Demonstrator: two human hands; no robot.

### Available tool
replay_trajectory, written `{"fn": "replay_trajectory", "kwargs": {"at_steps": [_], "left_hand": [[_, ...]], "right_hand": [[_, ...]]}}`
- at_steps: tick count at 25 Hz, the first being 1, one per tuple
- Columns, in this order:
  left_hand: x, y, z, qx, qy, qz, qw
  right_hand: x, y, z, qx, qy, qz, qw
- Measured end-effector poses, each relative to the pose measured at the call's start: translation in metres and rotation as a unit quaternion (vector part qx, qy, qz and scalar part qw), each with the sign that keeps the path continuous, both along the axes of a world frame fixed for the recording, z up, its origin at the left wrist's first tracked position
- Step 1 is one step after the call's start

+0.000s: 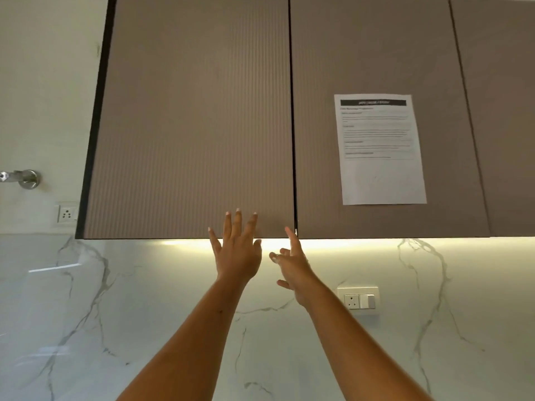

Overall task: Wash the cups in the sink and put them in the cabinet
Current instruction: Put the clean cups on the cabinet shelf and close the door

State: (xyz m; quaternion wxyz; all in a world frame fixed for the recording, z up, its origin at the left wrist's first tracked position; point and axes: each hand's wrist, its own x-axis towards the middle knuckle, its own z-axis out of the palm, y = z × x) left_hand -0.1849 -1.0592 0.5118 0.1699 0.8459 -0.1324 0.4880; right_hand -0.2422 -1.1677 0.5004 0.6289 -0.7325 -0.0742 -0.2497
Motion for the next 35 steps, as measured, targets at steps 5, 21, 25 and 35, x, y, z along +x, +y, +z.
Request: {"fn": "replay_trajectory", "kwargs": {"at_steps": [5, 21, 25, 35], "left_hand": [[0.049, -0.03, 0.006, -0.032, -0.031, -0.021, 0.999], [-0.029, -0.071, 0.049, -0.242, 0.059, -0.042, 0.967], [-0.086, -0.075, 0.067, -0.269, 0.092, 0.017, 0.958], [-0.227, 0.02, 0.058, -0.328, -0.12, 0.076, 0.934]], "right_hand": [[0.049, 0.001, 0.011, 0.122, -0.039, 0.004, 0.992], [0.029, 0.003, 0.018, 0.522, -0.052, 0.142, 0.839], [-0.025, 0.014, 0.014, 0.482, -0.083, 0.206, 0.848], [-0.125, 0.119, 0.025, 0.252, -0.149, 0.422, 0.858]]}}
